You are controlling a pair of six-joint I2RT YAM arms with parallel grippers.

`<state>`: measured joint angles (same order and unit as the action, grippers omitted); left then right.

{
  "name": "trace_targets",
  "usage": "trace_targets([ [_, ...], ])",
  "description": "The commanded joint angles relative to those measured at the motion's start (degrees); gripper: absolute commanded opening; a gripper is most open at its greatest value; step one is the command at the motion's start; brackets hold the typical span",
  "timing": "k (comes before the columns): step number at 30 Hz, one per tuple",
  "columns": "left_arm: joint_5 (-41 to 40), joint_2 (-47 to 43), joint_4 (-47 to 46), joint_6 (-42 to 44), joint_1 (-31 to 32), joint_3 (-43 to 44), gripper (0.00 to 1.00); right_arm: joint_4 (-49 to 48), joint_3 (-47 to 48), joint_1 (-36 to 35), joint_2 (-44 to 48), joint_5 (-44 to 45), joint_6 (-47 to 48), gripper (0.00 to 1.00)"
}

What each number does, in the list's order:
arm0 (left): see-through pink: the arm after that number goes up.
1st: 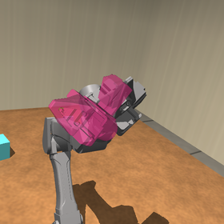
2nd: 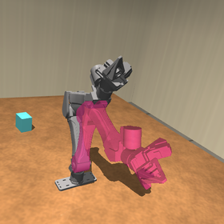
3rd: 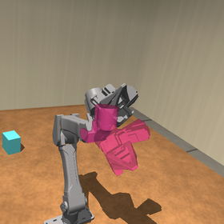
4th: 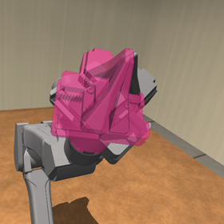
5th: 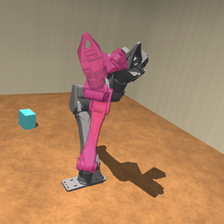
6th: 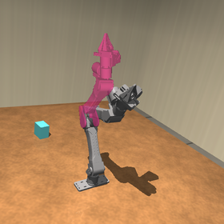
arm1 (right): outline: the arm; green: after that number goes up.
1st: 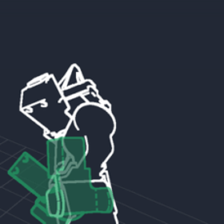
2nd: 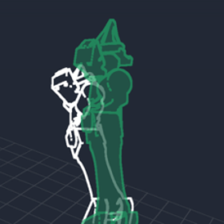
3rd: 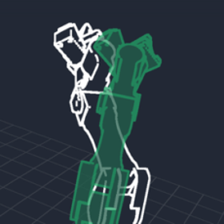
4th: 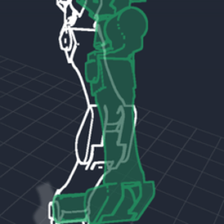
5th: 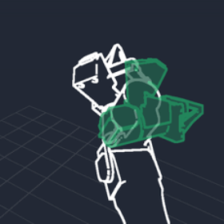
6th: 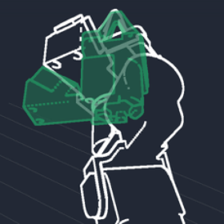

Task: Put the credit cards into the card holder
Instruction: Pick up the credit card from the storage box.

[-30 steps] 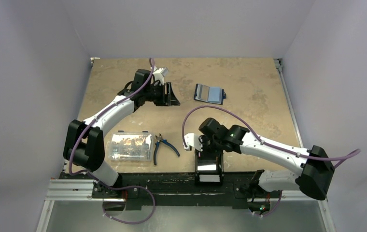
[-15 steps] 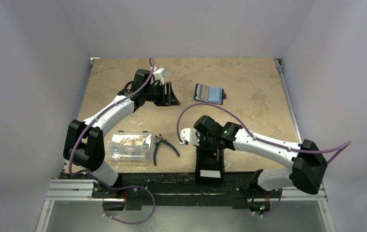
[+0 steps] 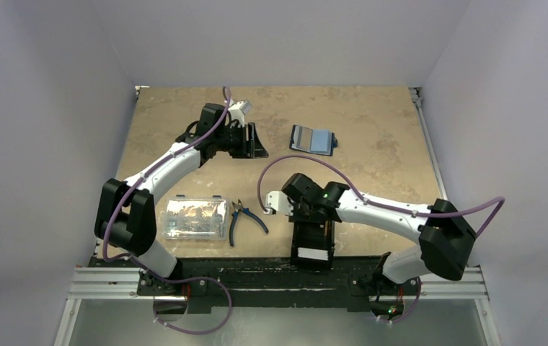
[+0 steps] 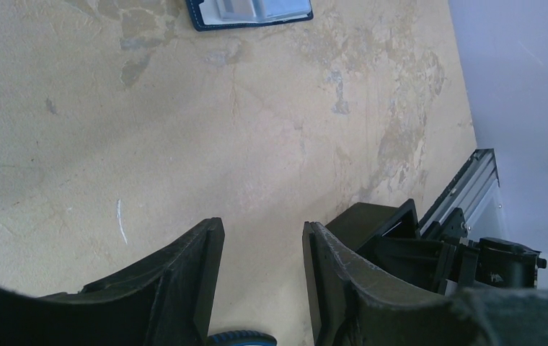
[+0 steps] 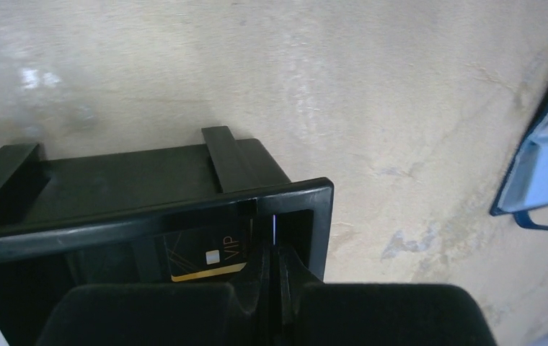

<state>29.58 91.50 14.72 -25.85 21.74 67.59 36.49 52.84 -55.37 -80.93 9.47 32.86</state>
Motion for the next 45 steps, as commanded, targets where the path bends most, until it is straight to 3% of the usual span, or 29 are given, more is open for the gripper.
trace_targets([
  [1,-1.93,-2.56,0.01,1.44,-0.47,0.87,0.48,-6.15,3.45,0.44,-1.93,6.63,0.18,0.00],
  [19,-4.52,-2.32,1.26,2.37,-1.08,1.29,0.48,-10.62,6.45,4.67,-5.05,6.53,0.71,0.00],
  [33,-7.05,-2.12,1.40,3.27,-1.65,1.18,0.47,0.30,5.41,4.66,10.49,-2.98,-5.01,0.00],
  [37,-9.05,-3.72,-0.12,3.34,-1.79,-0.01,0.45,-5.62,1.91,5.34,17.82,1.33,-9.62,0.00],
  [40,-9.16,-4.99,-2.94,3.13,-1.79,-1.29,0.45,-15.73,-0.38,8.71,21.57,2.57,-15.24,0.00],
  [45,-5.94,-4.62,-10.32,-0.58,-1.79,-3.16,0.48,-30.13,0.09,18.31,19.07,6.36,-28.39,0.00],
])
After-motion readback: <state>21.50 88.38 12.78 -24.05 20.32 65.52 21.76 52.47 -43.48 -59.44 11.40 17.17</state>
